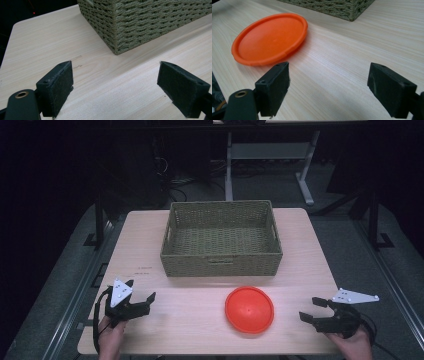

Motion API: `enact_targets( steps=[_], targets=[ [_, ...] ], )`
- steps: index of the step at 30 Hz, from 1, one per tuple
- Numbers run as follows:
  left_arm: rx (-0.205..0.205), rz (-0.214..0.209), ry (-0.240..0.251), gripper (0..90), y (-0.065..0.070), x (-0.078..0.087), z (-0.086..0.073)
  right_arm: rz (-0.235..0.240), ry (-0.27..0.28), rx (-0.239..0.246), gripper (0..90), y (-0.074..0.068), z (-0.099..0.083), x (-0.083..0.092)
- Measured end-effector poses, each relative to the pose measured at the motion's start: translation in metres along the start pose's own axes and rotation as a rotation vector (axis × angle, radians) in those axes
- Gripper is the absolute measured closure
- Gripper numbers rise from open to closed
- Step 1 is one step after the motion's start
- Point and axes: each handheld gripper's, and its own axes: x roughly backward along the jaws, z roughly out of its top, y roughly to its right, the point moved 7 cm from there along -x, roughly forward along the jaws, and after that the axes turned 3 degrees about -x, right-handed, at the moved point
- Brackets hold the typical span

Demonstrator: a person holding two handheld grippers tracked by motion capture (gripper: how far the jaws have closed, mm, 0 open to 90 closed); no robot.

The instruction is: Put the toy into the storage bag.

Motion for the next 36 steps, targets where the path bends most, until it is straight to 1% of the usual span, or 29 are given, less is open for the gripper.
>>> enact_targets(
  steps=[1,5,10,12,13,14,15,16,17,21,22,24,26,27,28,30,31,33,34,35,36],
  targets=[
    [0.002,0.0,-0.002,12.8,0.0,0.0,0.0,0.004,0.001,0.008,17.4,-0.001,0.001,-0.001],
    [0.003,0.0,0.003,12.8,-0.001,0.0,0.0,0.012,-0.01,0.007,17.4,-0.004,0.002,-0.004],
    [-0.003,-0.005,0.002,12.9,0.0,0.0,0.0,0.023,-0.015,0.036,17.4,-0.013,0.009,-0.006],
    [-0.001,0.0,0.0,12.9,0.0,-0.001,-0.001,0.029,-0.018,0.048,17.4,-0.016,0.014,-0.008],
    [0.005,0.001,0.003,12.8,0.0,0.0,0.0,0.041,-0.021,0.055,17.4,-0.02,0.018,-0.01],
    [0.005,0.001,0.003,12.8,0.0,0.0,0.0,0.041,-0.021,0.055,17.4,-0.02,0.018,-0.01],
    [0.002,0.003,0.004,12.8,0.0,0.0,0.0,0.052,-0.023,0.056,17.4,-0.022,0.02,-0.011],
    [0.002,0.003,0.005,12.8,0.0,0.0,0.0,0.066,-0.032,0.066,17.4,-0.027,0.025,-0.013],
    [0.001,0.004,0.006,12.8,0.0,0.001,0.0,0.066,-0.032,0.066,17.4,-0.027,0.025,-0.013],
    [0.002,0.008,0.006,12.8,-0.001,0.001,0.0,0.091,-0.066,0.083,17.4,-0.035,0.033,-0.021],
    [0.003,0.009,0.009,12.8,-0.002,0.001,0.0,0.096,-0.088,0.094,17.4,-0.037,0.036,-0.026],
    [0.007,0.01,0.013,12.8,-0.002,0.001,0.0,0.097,-0.095,0.097,17.4,-0.039,0.037,-0.028],
    [0.007,0.011,0.012,12.8,-0.003,0.002,0.0,0.1,-0.107,0.099,18.2,-0.043,0.04,-0.032],
    [0.006,0.009,0.014,12.8,-0.003,0.002,0.0,0.106,-0.12,0.112,19.0,-0.047,0.042,-0.036],
    [0.006,0.009,0.014,12.9,-0.003,0.002,0.0,0.106,-0.12,0.112,19.0,-0.047,0.042,-0.036],
    [0.008,0.01,0.011,12.8,-0.003,0.002,0.0,0.112,-0.14,0.131,19.3,-0.049,0.044,-0.042],
    [0.009,0.012,0.015,12.8,-0.003,0.002,0.0,0.112,-0.162,0.124,19.3,-0.05,0.045,-0.046],
    [0.011,0.013,0.009,12.9,-0.003,0.002,0.0,0.116,-0.172,0.123,19.3,-0.05,0.046,-0.049],
    [0.011,0.013,0.008,12.8,-0.003,0.002,0.0,0.114,-0.192,0.106,19.2,-0.051,0.046,-0.053],
    [0.011,0.013,0.008,12.8,-0.003,0.002,0.0,0.115,-0.198,0.109,19.3,-0.05,0.047,-0.055],
    [0.009,0.013,0.009,12.8,-0.004,0.002,-0.001,0.111,-0.209,0.099,20.0,-0.049,0.049,-0.06]
  ],
)
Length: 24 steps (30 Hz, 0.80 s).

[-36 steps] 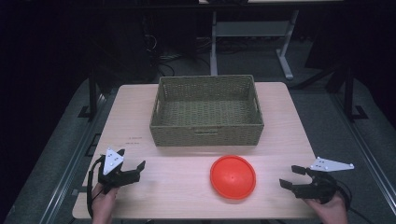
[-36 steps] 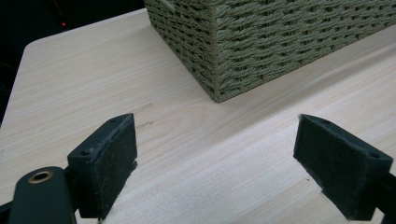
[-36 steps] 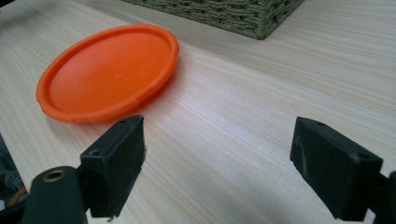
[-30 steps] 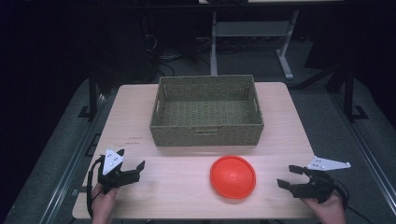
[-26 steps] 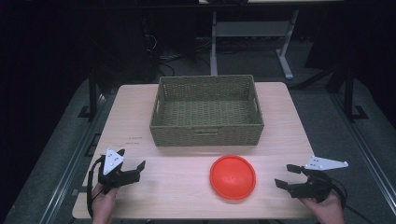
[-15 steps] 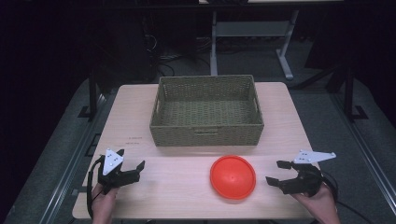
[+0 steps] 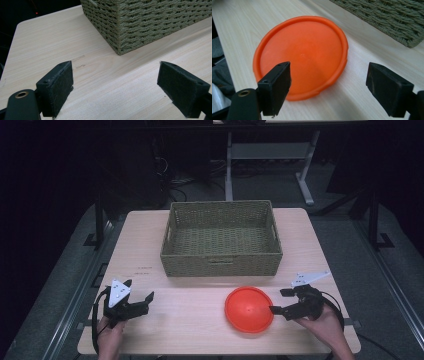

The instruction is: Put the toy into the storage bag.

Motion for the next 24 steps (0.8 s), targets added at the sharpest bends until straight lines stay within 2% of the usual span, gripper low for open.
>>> enact_targets(
  steps=[7,8,13,18,24],
  targets=[
    [0.006,0.002,-0.002,12.8,-0.001,0.0,0.0,-0.005,-0.015,-0.028,23.9,0.003,0.01,-0.009],
    [0.003,0.003,-0.002,12.8,-0.001,0.0,0.0,-0.022,-0.035,-0.032,24.6,0.005,0.009,-0.013],
    [-0.003,-0.003,0.002,12.8,0.001,0.0,0.001,-0.026,-0.072,-0.05,27.3,0.006,0.007,-0.02],
    [-0.019,-0.007,0.001,12.9,0.004,-0.002,0.002,-0.014,-0.086,-0.067,31.8,0.006,0.008,-0.026],
    [-0.012,-0.003,-0.001,12.8,0.002,-0.001,0.001,0.007,-0.117,-0.075,39.1,0.006,0.006,-0.033]
  ],
)
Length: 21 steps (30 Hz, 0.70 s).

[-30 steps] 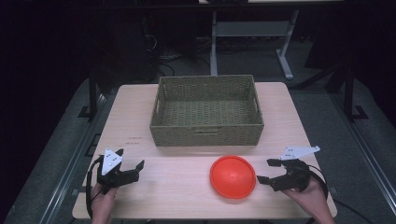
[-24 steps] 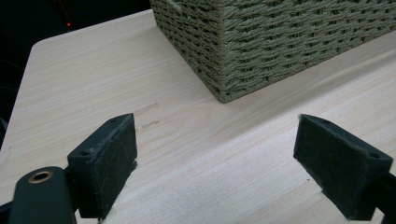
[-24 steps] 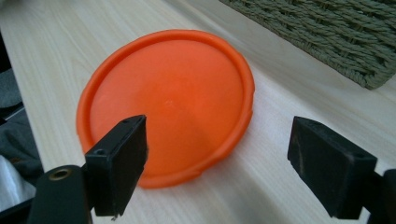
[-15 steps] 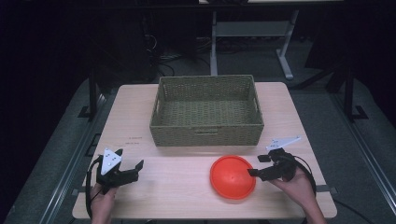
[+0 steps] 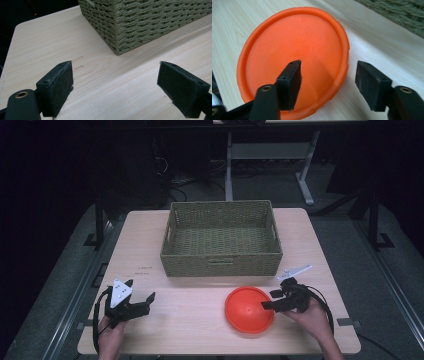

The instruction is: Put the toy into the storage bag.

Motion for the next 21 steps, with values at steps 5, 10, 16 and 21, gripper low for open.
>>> enact_targets(
  steps=[5,10,16,21],
  targets=[
    [0.007,0.004,0.001,12.8,-0.001,0.001,0.0,0.001,-0.023,-0.007,41.6,0.002,-0.001,-0.005],
    [0.0,0.001,0.002,12.8,-0.001,0.001,0.0,0.01,-0.058,-0.009,46.3,0.005,-0.004,-0.011],
    [0.002,0.0,0.002,12.8,-0.001,0.001,0.0,0.026,-0.064,-0.007,51.8,0.006,-0.004,-0.014],
    [-0.005,-0.004,0.0,12.8,0.001,0.001,0.0,0.018,-0.056,-0.018,59.0,0.006,-0.003,-0.012]
  ],
)
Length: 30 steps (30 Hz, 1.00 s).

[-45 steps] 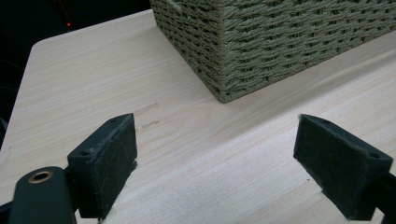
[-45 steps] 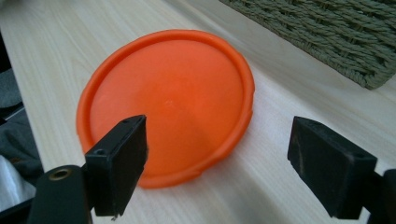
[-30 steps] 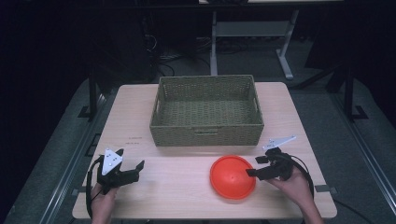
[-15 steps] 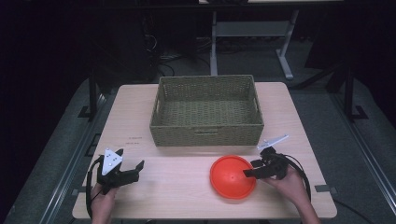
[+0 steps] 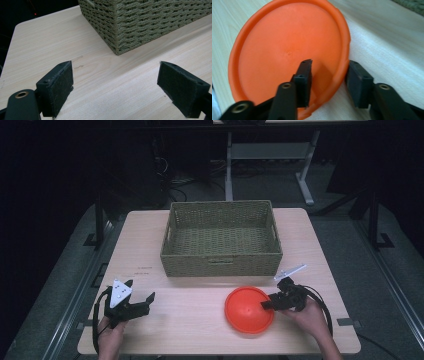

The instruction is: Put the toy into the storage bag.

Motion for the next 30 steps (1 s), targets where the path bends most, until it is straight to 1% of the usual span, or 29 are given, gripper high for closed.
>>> enact_targets(
  steps=[2,4,5,6,9,12,13,14,16,19,23,26,27,29,30],
  targets=[
    [0.001,0.001,0.002,12.8,0.0,0.0,0.0,-0.01,0.01,0.011,64.0,0.001,0.001,0.002],
    [0.001,0.0,0.002,12.8,0.0,0.0,0.0,-0.016,0.026,0.011,67.8,0.0,0.002,0.005],
    [-0.001,0.001,0.001,12.8,0.0,0.0,0.0,-0.005,0.038,-0.006,70.8,-0.002,0.004,0.01],
    [0.001,0.002,0.002,12.8,0.001,0.0,0.0,-0.005,0.038,-0.006,70.8,-0.002,0.004,0.01],
    [-0.002,0.002,0.002,12.9,0.001,0.0,0.001,0.005,0.055,-0.02,75.6,-0.003,0.004,0.015],
    [-0.004,0.0,0.002,12.8,0.002,0.0,0.001,0.032,0.081,-0.032,78.5,-0.005,0.006,0.02],
    [-0.004,0.0,0.0,12.8,0.002,0.0,0.001,0.034,0.083,-0.034,79.1,-0.007,0.007,0.021],
    [-0.004,0.0,0.001,12.8,0.002,0.0,0.001,0.027,0.084,-0.025,79.7,-0.007,0.008,0.023],
    [-0.004,0.001,0.002,12.8,0.002,0.0,0.001,0.022,0.114,-0.013,81.3,-0.012,0.012,0.028],
    [0.0,0.001,0.003,12.8,0.001,0.0,0.001,0.014,0.134,0.001,81.8,-0.018,0.017,0.034],
    [-0.001,0.0,0.004,12.9,0.001,0.0,0.001,0.032,0.138,0.018,82.0,-0.027,0.021,0.041],
    [-0.006,-0.003,0.002,12.8,0.002,0.0,0.001,0.052,0.142,0.052,82.1,-0.034,0.023,0.048],
    [-0.003,-0.002,0.004,12.8,0.002,0.0,0.001,0.052,0.143,0.056,82.1,-0.036,0.024,0.049],
    [-0.003,-0.002,0.005,12.8,0.002,0.0,0.001,0.037,0.142,0.073,82.1,-0.038,0.026,0.054],
    [-0.004,-0.001,0.003,12.8,0.002,0.0,0.001,0.031,0.143,0.071,82.1,-0.038,0.027,0.056]
  ],
)
